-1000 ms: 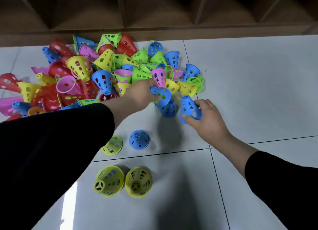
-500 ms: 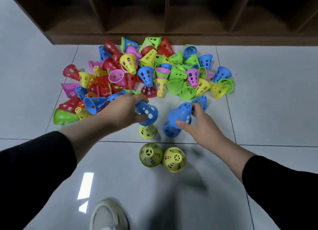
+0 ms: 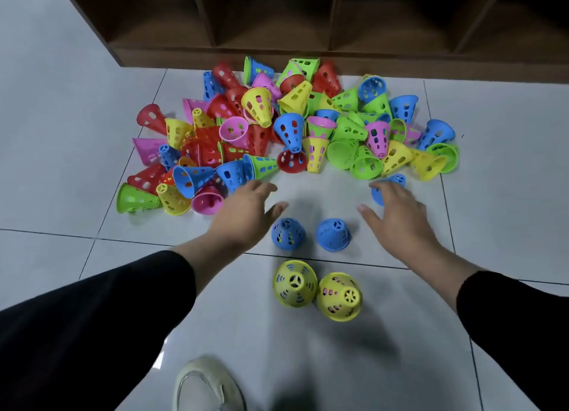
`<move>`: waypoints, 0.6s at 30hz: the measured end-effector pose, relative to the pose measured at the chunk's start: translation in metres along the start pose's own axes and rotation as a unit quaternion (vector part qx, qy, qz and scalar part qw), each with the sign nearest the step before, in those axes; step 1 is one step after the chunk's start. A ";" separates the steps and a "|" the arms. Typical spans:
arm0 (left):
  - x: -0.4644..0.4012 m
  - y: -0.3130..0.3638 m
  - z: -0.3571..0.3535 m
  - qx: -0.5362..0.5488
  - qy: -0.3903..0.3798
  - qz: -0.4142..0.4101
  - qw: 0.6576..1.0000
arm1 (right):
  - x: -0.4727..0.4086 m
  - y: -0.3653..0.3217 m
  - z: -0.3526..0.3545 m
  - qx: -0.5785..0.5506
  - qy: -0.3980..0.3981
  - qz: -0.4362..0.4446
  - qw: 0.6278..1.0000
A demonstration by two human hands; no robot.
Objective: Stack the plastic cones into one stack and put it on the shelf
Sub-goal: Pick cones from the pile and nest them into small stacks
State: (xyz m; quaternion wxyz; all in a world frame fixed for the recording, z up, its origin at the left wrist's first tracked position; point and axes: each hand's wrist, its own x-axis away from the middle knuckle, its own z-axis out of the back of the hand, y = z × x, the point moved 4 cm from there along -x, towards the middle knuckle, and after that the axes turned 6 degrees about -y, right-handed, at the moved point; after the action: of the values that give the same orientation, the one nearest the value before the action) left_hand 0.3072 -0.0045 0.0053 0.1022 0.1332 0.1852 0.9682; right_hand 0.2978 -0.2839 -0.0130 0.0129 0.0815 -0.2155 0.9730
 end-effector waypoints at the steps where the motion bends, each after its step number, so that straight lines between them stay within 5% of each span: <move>1: -0.002 -0.012 0.004 -0.011 0.040 0.012 0.999 | -0.007 0.011 0.001 0.021 0.026 -0.008 0.999; 6: -0.027 -0.063 0.014 0.040 0.096 0.166 0.981 | -0.036 0.064 -0.002 -0.003 -0.012 -0.097 0.995; 10: -0.053 -0.092 0.007 0.067 0.062 0.300 0.950 | -0.053 0.073 -0.011 -0.073 -0.079 -0.122 0.987; 18: -0.078 -0.099 -0.006 0.018 0.026 0.298 0.954 | -0.069 0.073 -0.026 -0.112 -0.092 -0.164 0.976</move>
State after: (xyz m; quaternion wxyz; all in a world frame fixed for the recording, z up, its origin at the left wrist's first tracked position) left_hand 0.3938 0.0642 -0.0550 -0.1987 0.1586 0.1573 0.9543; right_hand 0.3572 -0.3388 -0.0778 0.1613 0.2031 -0.3070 0.9157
